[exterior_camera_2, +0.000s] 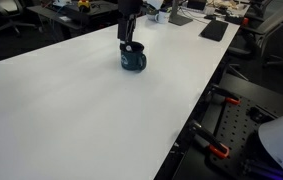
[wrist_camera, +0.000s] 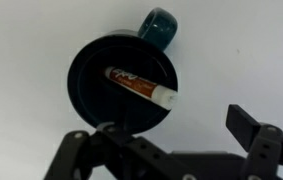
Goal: Remove the marker from the mug.
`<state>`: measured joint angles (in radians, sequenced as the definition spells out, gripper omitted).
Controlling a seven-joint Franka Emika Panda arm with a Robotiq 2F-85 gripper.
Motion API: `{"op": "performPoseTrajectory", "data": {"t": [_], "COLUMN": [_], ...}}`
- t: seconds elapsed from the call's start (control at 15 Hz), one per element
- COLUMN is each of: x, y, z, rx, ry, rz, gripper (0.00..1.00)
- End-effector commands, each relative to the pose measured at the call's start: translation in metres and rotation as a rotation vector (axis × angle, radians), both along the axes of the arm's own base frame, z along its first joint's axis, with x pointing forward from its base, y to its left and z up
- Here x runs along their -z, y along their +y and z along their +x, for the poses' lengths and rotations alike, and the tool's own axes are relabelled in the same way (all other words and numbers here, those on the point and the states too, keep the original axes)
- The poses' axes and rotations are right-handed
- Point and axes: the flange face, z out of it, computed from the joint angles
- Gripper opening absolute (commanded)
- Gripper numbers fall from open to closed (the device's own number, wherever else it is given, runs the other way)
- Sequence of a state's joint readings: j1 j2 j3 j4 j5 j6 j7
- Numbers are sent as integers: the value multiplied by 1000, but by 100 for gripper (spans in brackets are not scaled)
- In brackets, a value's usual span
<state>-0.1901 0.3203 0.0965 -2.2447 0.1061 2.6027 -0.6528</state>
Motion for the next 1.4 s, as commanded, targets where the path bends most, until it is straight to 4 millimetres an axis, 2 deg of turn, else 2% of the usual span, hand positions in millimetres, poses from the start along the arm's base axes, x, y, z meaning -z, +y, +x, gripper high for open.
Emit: {"op": "performPoseTrajectory", "data": {"t": [0.0,0.4,0.47,0.8,1.07,1.33], "x": [-21,-25,-22,-18,7,29], "y": [-9,-26,-21,-23,-17,-16], "z": [6,12,10,10,12,11], "rx": [-162,-502,-414,-421,-475,-658], "ry": [56,128,108,115,141,191], "rz": [-43,-49,-44,-41,-55,-60], "gripper": [100,100,100,100,100,100]}}
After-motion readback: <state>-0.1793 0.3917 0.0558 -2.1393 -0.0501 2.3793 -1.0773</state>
